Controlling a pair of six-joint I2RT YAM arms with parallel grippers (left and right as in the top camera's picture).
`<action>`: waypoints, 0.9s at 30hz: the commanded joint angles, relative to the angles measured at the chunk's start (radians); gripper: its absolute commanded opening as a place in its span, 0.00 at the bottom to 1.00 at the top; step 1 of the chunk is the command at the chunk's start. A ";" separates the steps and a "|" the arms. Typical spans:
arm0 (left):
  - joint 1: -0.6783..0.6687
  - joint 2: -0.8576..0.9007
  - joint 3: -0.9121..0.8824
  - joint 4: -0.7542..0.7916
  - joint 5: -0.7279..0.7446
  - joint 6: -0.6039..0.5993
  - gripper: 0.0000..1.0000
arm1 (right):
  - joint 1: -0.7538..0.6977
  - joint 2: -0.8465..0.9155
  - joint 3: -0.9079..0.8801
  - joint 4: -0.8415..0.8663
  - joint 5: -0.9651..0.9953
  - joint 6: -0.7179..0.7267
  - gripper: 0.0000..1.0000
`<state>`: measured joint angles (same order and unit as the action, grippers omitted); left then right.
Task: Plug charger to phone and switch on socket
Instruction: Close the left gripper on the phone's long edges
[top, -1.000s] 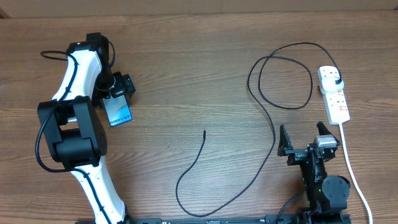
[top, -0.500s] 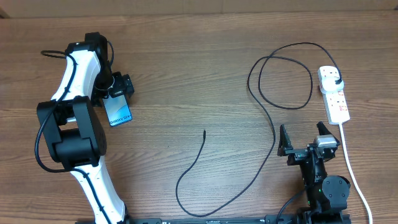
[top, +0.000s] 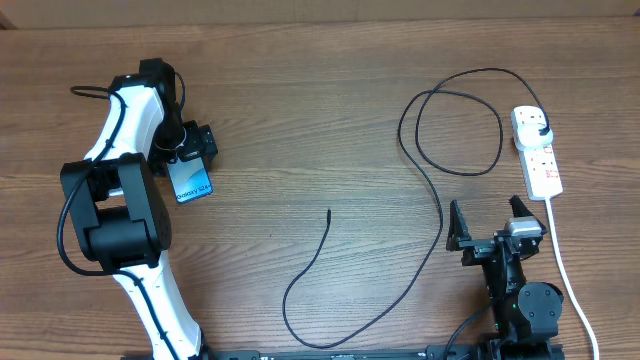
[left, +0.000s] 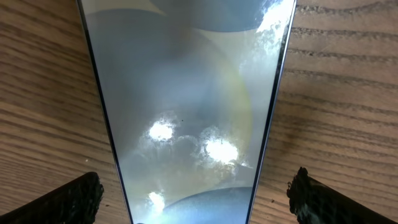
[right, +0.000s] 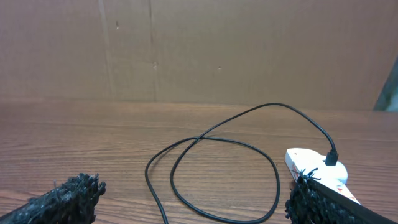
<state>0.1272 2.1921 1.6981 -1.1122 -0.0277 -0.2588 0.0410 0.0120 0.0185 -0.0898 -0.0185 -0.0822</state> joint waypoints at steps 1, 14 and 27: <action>0.012 -0.002 -0.009 0.006 -0.005 0.012 1.00 | 0.005 -0.010 -0.011 0.006 0.001 0.003 1.00; 0.012 -0.001 -0.049 0.040 -0.005 0.012 1.00 | 0.005 -0.010 -0.011 0.006 0.001 0.003 1.00; 0.012 0.000 -0.049 0.040 -0.005 0.012 0.99 | 0.005 -0.010 -0.011 0.006 0.001 0.003 1.00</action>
<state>0.1272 2.1921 1.6550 -1.0748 -0.0277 -0.2588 0.0410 0.0120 0.0185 -0.0902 -0.0189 -0.0818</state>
